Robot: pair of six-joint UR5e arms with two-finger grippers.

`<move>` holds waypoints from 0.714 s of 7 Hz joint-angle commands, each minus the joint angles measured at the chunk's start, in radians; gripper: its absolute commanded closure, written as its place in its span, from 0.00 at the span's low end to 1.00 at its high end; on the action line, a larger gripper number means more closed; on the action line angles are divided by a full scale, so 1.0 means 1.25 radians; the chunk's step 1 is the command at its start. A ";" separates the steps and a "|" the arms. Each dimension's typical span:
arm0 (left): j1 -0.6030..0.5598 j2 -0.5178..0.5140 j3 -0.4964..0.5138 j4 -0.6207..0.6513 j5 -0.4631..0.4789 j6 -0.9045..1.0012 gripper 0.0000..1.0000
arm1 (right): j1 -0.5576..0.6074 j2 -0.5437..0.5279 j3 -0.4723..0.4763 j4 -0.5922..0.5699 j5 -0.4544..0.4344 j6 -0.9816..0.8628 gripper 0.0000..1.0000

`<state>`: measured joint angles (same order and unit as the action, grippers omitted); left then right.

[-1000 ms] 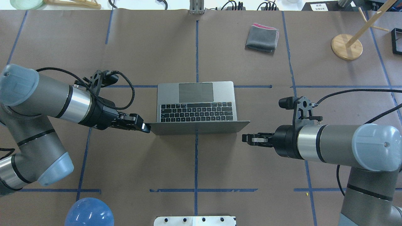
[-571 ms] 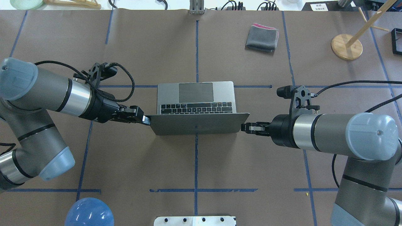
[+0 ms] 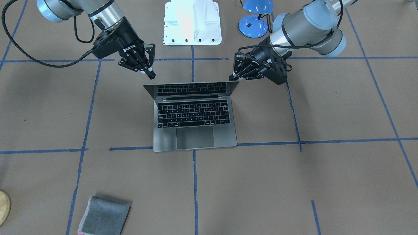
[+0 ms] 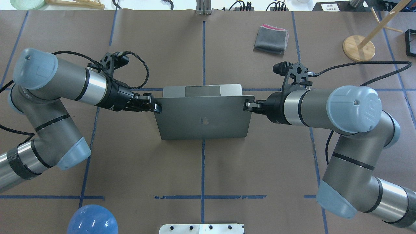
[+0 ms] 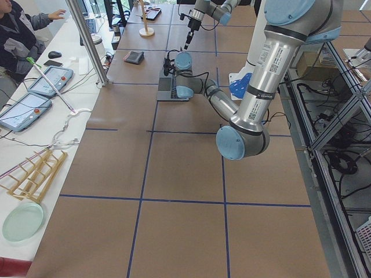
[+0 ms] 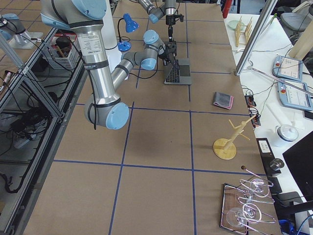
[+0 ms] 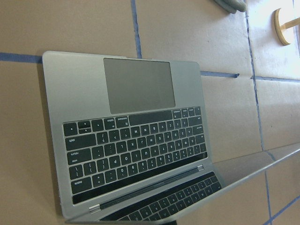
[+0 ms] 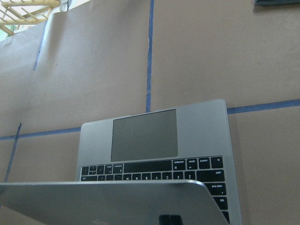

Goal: Close laptop

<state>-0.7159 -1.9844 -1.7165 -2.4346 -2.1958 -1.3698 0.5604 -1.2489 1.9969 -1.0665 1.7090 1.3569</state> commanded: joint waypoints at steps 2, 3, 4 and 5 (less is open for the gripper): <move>-0.022 -0.037 0.077 0.000 0.002 0.004 1.00 | 0.034 0.056 -0.090 -0.005 0.001 -0.002 1.00; -0.025 -0.056 0.106 0.000 0.015 0.006 1.00 | 0.040 0.077 -0.125 -0.005 0.001 -0.003 1.00; -0.024 -0.075 0.135 -0.001 0.042 0.009 1.00 | 0.045 0.098 -0.157 -0.005 0.001 -0.003 1.00; -0.024 -0.090 0.170 -0.001 0.047 0.010 1.00 | 0.052 0.124 -0.203 -0.003 0.001 -0.004 1.00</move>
<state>-0.7450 -2.0724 -1.5532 -2.4354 -2.1535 -1.3601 0.6156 -1.1303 1.8058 -1.0719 1.7104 1.3528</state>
